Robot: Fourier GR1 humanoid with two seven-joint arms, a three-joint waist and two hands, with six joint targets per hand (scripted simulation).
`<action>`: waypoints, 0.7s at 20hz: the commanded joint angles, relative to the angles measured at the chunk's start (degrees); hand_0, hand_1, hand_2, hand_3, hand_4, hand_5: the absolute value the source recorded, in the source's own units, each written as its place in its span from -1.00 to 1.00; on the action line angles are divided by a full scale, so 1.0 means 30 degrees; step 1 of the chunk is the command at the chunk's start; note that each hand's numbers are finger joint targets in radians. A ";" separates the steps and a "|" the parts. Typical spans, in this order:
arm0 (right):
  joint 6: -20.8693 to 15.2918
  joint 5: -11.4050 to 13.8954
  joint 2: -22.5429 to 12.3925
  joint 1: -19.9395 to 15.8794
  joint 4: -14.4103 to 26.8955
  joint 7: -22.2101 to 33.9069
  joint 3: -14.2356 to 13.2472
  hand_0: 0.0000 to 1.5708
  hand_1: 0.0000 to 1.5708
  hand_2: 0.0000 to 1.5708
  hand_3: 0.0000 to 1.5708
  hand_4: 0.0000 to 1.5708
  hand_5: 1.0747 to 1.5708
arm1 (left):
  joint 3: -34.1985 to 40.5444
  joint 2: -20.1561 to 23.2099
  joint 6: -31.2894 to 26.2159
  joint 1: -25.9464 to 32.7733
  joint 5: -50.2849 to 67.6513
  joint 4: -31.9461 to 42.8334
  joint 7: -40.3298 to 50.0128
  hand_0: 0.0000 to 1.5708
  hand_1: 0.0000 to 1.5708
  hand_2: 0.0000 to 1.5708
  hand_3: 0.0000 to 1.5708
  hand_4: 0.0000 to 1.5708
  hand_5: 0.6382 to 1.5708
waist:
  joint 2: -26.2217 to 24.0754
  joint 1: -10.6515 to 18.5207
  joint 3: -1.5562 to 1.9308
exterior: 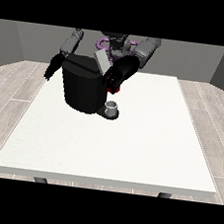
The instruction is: Insert the coffee pod into the coffee machine and close the lid
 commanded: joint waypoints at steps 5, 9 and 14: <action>0.0516 -0.0640 0.0007 0.0523 0.0109 -0.0786 -0.0245 -1.00 -1.00 -1.00 -1.00 -0.89 1.00 | 0.0410 0.0247 0.0500 0.0213 -0.0175 0.0490 0.0186 -1.00 -1.00 -0.54 -0.68 -1.00 1.00 | 0.0124 -0.0144 -0.0079; 0.0485 -0.0759 -0.0064 0.1833 0.0927 0.0110 -0.0603 -1.00 -1.00 -1.00 -1.00 -1.00 1.00 | 0.0161 -0.0967 -0.0311 0.1581 0.0069 0.0330 0.0825 -1.00 -1.00 -1.00 -0.81 -1.00 1.00 | -0.2664 0.1063 -0.0082; -0.0275 -0.0634 0.0332 0.2613 0.2058 0.0127 -0.0888 -1.00 -1.00 -1.00 -1.00 -1.00 1.00 | -0.0472 -0.3065 -0.0459 0.3842 0.0341 -0.0290 0.0647 -1.00 -1.00 -1.00 -1.00 -1.00 1.00 | -0.4731 0.3190 -0.0086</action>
